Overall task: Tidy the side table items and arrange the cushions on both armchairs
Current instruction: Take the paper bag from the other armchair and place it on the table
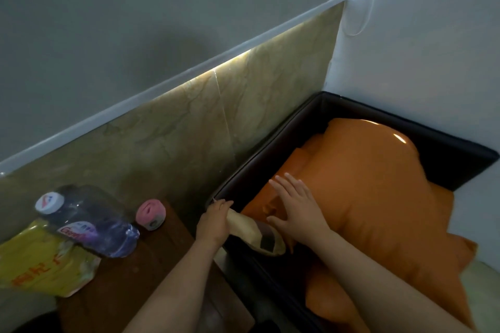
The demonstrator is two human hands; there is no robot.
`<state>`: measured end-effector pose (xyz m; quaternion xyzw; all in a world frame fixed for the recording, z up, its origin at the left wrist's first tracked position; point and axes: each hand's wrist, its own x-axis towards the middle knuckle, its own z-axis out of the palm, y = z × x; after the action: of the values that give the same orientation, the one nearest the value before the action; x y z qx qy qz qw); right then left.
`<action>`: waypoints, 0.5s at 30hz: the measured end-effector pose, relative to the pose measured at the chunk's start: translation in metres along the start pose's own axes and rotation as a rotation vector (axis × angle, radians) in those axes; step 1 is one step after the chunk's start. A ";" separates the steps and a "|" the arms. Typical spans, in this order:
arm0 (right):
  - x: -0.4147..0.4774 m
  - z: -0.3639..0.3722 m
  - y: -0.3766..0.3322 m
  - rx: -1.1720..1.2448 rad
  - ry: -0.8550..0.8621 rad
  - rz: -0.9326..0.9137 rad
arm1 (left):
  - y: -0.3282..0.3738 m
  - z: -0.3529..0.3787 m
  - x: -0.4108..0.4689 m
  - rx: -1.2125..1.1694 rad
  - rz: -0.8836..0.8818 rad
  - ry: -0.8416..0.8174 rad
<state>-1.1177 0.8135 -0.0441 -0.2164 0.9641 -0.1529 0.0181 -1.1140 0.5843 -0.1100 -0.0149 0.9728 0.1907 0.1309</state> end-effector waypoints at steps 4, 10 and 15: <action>0.016 0.012 -0.001 0.006 0.007 0.016 | -0.016 0.006 0.022 -0.118 -0.061 -0.034; 0.016 0.032 0.003 0.017 -0.020 0.062 | -0.021 0.010 0.040 -0.597 -0.514 -0.080; 0.015 0.038 0.005 -0.013 -0.030 0.078 | -0.023 0.019 0.041 -0.655 -0.474 -0.221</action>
<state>-1.1298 0.8002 -0.0812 -0.1809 0.9724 -0.1427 0.0374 -1.1474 0.5713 -0.1458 -0.2585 0.8104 0.4552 0.2631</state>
